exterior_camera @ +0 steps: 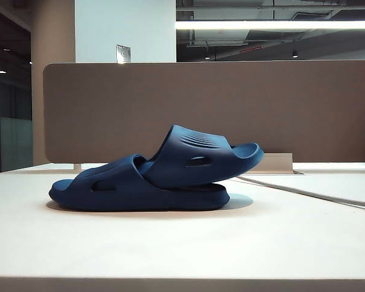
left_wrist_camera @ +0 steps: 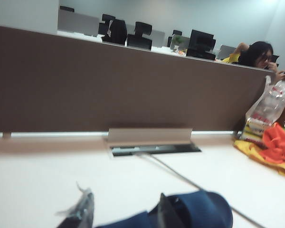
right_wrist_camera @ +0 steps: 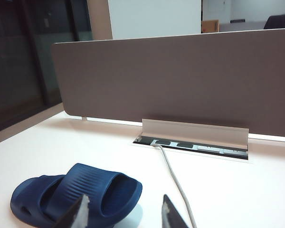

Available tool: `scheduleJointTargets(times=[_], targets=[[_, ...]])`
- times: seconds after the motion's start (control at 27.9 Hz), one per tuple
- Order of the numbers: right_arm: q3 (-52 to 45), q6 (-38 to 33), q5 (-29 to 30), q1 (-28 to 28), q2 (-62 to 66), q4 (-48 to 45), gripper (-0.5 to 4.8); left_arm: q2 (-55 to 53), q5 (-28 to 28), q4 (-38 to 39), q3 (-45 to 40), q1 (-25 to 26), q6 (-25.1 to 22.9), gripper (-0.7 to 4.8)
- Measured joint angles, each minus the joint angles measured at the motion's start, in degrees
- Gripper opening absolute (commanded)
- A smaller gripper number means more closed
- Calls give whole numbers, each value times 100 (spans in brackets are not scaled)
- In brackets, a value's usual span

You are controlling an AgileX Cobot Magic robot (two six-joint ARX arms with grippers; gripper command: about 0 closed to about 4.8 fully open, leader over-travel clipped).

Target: Interlock the pair of blue slippers on the table with their fronts facing up.

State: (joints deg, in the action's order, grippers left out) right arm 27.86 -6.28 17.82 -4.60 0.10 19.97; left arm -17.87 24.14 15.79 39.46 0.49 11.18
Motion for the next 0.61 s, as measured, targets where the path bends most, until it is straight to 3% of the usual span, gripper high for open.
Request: scheduleJointTargets(times=[0.14, 0.25, 0.32, 0.61], targets=[[-79, -164, 20, -2, 50, 166, 189, 203, 11, 170, -323, 0, 11, 78], [-94, -284, 20, 0, 59, 197, 58, 437, 26, 223, -619, 0, 94, 54], [-98, -295, 7, 0, 57, 192, 17, 579, 28, 216, -817, 0, 125, 12], [-667, -313, -708, 0, 59, -37, 11, 817, -350, 205, -1515, 0, 308, -5]])
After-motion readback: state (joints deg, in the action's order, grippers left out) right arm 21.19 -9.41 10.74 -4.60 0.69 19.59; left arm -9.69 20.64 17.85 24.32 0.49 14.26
